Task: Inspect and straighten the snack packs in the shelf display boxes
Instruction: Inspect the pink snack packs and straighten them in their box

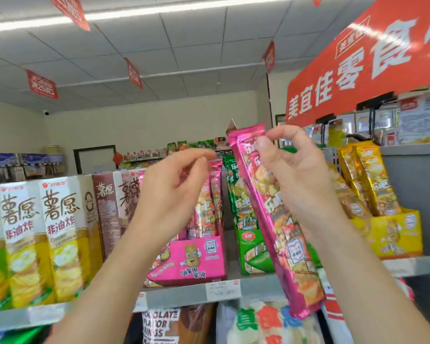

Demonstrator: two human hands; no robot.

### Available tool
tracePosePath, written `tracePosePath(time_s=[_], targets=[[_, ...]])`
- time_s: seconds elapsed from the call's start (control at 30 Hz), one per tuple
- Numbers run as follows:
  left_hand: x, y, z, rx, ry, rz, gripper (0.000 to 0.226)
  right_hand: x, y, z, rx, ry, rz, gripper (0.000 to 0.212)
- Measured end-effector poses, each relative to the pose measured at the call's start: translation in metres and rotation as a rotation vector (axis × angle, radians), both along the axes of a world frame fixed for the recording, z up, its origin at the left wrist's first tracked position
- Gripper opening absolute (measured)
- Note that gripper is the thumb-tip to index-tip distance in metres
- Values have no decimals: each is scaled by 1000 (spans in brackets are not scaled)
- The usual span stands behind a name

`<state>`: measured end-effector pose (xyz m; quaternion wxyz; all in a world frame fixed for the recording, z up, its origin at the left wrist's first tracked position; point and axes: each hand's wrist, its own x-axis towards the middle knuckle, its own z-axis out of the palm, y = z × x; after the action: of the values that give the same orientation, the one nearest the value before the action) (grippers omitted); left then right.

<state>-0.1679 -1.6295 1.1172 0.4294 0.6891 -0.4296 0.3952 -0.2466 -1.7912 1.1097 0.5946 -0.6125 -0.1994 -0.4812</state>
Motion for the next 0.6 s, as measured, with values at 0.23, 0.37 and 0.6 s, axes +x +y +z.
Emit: tracePosePath(time_s=[0.23,0.37,0.6], targets=[[-69,-24,-67,-138,354,-383,25,-18,4,-54,-94,-24,94,14],[-83,-29,-87,-336,356,-367,26,-40,2,-85,-215,80,127,24],[-94,-33,-111,-561,498,-383,34,-90,-8,-141,-460,466,185,43]])
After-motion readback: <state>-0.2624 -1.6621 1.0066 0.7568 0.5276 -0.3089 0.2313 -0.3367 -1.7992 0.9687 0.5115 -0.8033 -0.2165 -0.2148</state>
